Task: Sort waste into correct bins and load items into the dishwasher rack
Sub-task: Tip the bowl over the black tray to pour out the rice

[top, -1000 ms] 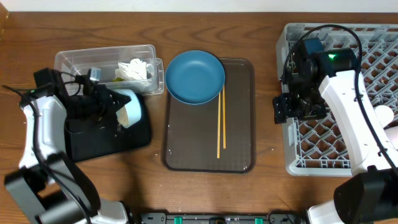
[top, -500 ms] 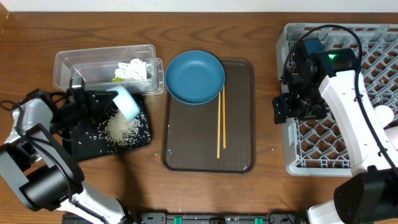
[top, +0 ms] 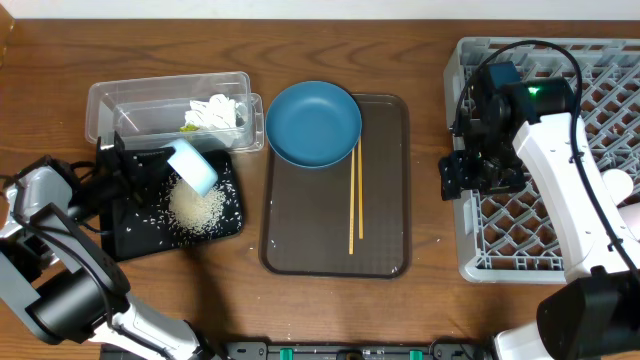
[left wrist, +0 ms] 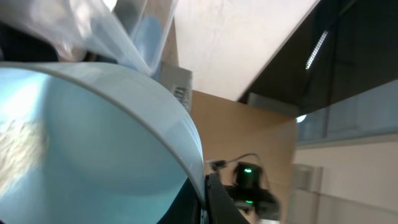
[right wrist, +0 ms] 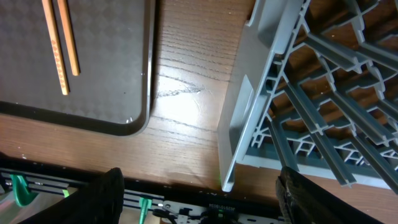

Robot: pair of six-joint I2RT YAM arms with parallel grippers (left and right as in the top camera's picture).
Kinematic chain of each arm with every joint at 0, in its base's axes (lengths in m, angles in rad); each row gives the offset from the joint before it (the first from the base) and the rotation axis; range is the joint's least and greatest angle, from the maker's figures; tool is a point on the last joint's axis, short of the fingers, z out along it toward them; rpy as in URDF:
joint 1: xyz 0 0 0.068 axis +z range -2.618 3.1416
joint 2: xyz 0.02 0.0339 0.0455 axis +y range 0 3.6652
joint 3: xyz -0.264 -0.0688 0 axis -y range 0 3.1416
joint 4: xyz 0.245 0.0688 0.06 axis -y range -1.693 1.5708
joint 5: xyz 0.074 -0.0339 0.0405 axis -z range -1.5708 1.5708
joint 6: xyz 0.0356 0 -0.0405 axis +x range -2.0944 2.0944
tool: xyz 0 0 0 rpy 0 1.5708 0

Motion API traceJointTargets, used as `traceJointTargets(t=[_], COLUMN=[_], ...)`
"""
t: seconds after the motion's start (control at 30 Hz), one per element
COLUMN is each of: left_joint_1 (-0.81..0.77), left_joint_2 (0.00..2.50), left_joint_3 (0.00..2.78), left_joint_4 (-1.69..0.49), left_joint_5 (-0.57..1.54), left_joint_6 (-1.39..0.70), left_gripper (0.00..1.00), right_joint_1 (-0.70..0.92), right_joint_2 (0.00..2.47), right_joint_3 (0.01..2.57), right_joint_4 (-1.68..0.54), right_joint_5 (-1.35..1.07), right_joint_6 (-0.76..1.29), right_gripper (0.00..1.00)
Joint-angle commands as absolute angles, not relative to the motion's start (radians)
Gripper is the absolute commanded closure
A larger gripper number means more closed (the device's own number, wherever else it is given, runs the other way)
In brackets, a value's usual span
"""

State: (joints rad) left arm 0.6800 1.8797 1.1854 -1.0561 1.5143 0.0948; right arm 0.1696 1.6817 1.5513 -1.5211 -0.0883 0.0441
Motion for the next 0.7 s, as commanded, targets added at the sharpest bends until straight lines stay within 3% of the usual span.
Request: traceJointTargets(t=[0.0, 0.13, 0.67], left_joint_1=[0.69, 0.691, 0.68], left_joint_2=[1.883, 1.882, 1.877], left_joint_3=[1.183, 1.183, 1.183], left_joint_4=[-1.05, -1.11, -1.163], left_joint_5=[1.443, 1.557, 1.525], left_joint_6=[0.049, 0.239, 0.191], left_gripper=[0.94, 0.94, 0.94], right_joint_1=[0.177, 0.178, 0.177], right_joint_2=[1.662, 1.662, 1.662], right_joint_3=[1.566, 1.566, 1.566], right_joint_4=[-1.52, -1.527, -1.538], right_joint_5=[-0.078, -0.078, -0.078], right_joint_6=[0.036, 0.036, 0.036], right_gripper=[0.23, 0.23, 0.23])
